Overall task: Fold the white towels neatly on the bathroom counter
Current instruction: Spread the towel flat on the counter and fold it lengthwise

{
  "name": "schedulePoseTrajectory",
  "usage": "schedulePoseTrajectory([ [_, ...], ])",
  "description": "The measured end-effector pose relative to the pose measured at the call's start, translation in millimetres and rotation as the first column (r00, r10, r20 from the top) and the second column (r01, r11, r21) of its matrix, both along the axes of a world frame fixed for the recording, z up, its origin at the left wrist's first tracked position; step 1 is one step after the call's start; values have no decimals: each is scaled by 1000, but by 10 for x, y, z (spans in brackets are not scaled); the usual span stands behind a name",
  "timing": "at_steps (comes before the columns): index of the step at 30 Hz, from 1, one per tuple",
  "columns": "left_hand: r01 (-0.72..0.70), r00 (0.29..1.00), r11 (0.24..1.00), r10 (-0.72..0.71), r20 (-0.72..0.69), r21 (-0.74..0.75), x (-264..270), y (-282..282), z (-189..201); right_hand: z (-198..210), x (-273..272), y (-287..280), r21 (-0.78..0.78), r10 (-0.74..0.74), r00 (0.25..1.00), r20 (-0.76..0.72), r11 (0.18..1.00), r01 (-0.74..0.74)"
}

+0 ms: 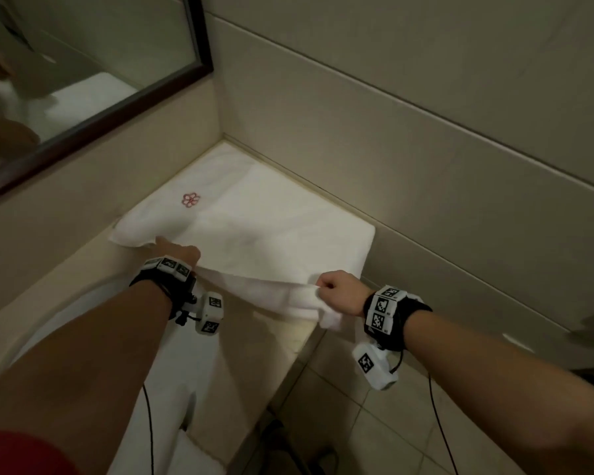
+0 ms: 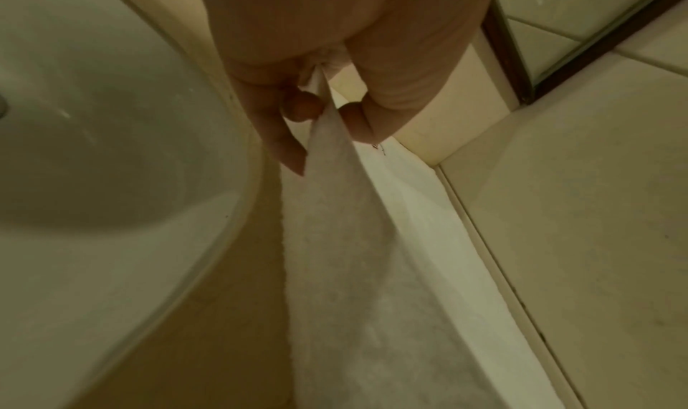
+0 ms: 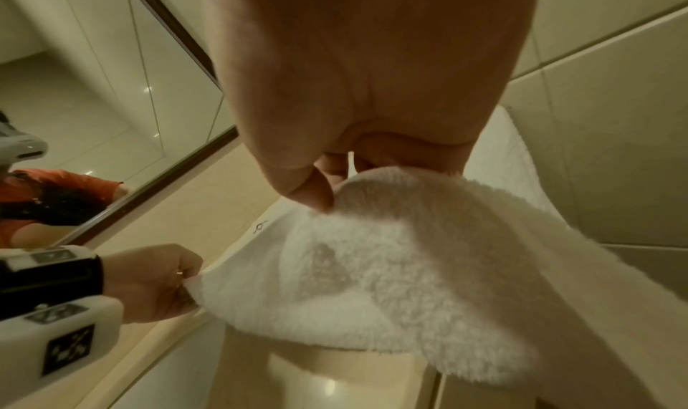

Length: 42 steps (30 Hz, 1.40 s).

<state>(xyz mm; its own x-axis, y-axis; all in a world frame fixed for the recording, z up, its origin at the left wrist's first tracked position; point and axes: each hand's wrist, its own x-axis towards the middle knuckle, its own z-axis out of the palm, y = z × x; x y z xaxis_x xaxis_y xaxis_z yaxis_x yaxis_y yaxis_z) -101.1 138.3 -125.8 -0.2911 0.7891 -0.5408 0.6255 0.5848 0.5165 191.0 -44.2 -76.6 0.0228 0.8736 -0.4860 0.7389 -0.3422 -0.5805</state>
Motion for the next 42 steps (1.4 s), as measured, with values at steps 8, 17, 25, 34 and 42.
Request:
schedulePoseTrajectory([
  [8,121,964,991,-132,-232,-61,286,126,228,6,199,242,-10,11,1000,-21,1000,-11],
  [17,185,965,979,-164,-206,89,894,525,421,-95,626,494,-17,-22,999,-38,1000,22],
  [25,237,962,970,-227,-152,47,1584,890,538,-264,1208,772,-6,-110,993,-37,994,110],
  [34,298,944,949,-278,-176,100,2214,1108,373,-503,1624,952,-46,-227,974,14,973,227],
  [42,354,935,933,-355,1,63,2077,1158,96,-539,1583,975,8,-287,958,0,958,287],
])
